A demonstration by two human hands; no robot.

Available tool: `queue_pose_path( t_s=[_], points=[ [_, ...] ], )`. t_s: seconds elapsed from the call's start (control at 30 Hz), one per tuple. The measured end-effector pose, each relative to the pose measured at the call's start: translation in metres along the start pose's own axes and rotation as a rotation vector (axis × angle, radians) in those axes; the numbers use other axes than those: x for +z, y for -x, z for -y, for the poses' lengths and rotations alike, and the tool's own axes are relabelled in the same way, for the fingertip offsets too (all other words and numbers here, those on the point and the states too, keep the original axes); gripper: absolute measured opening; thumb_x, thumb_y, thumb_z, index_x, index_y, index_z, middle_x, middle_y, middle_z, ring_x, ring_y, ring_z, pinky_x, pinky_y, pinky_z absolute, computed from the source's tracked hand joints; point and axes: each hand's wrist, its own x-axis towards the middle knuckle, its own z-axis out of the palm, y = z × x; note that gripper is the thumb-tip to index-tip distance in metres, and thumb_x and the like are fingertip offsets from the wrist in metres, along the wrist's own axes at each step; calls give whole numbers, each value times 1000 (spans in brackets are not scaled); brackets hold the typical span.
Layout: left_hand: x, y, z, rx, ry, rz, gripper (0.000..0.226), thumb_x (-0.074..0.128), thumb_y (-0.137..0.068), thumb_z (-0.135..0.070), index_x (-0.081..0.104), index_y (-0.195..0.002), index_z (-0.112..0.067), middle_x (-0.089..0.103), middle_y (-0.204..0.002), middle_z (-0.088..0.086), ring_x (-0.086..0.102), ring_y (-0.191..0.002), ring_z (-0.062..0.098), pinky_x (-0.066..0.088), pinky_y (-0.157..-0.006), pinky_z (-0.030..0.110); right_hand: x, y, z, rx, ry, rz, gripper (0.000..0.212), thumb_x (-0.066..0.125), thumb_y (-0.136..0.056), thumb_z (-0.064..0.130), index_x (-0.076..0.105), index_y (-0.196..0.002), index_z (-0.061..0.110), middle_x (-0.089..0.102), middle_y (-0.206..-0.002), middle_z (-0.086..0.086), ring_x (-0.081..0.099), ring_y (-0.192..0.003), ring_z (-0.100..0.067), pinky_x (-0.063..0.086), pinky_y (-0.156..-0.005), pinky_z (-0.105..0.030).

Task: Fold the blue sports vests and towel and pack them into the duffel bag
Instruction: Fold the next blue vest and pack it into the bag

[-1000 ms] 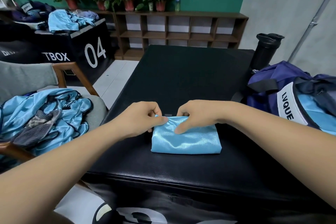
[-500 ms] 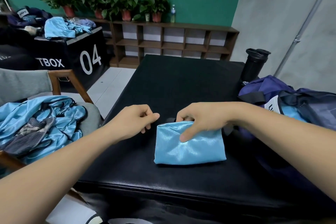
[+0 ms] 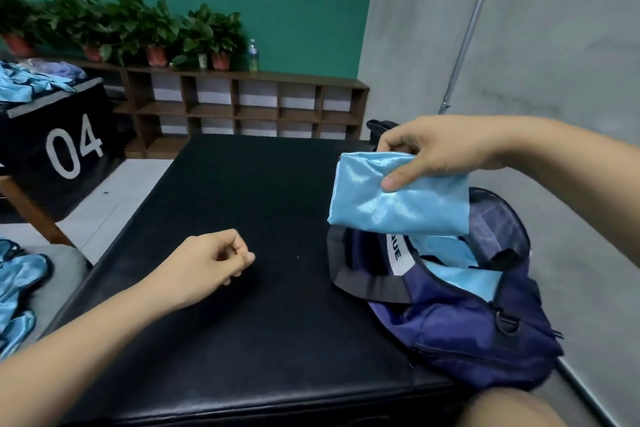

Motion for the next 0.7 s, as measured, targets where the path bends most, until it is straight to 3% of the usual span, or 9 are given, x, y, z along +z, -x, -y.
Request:
queue_pose_path(
  t_s=[0.17, 0.33, 0.5, 0.6, 0.7],
  points=[
    [19, -6, -39, 64, 66, 2, 9, 69, -102, -29, 72, -96, -23, 76, -83, -4, 72, -71, 11, 53, -67, 21, -35, 20, -59, 140, 175, -117, 32, 90, -83, 44, 69, -100, 28, 78, -92, 3, 77, -83, -22, 63, -72, -47],
    [39, -15, -79, 168, 37, 48, 2, 72, -100, -32, 70, -100, -32, 73, -83, -5, 69, -75, 16, 57, -76, 36, -38, 18, -111, 234, 432, -114, 33, 86, -86, 46, 64, -103, 28, 69, -93, 8, 66, -84, -12, 47, -65, -32],
    [63, -26, -142, 343, 64, 21, 9, 74, -98, -23, 69, -94, -30, 72, -87, -10, 63, -75, 8, 47, -67, 15, -19, 1, -149, 265, 452, -51, 37, 85, -87, 46, 64, -108, 22, 67, -95, 7, 64, -89, -20, 48, -71, -34],
    [81, -34, -183, 504, 82, 23, 13, 73, -97, -18, 68, -96, -30, 71, -90, -12, 66, -83, 9, 49, -73, 15, -4, -15, -169, 232, 376, 22, 32, 85, -88, 45, 65, -100, 23, 70, -96, 3, 67, -95, -26, 53, -82, -40],
    [103, -50, -216, 637, -9, 40, 12, 68, -97, -22, 66, -105, -31, 69, -100, -15, 62, -89, 1, 45, -76, 14, 7, -23, -178, 181, 133, 97, 25, 84, -89, 46, 72, -103, 30, 75, -106, 5, 70, -109, -23, 57, -97, -45]
  ],
)
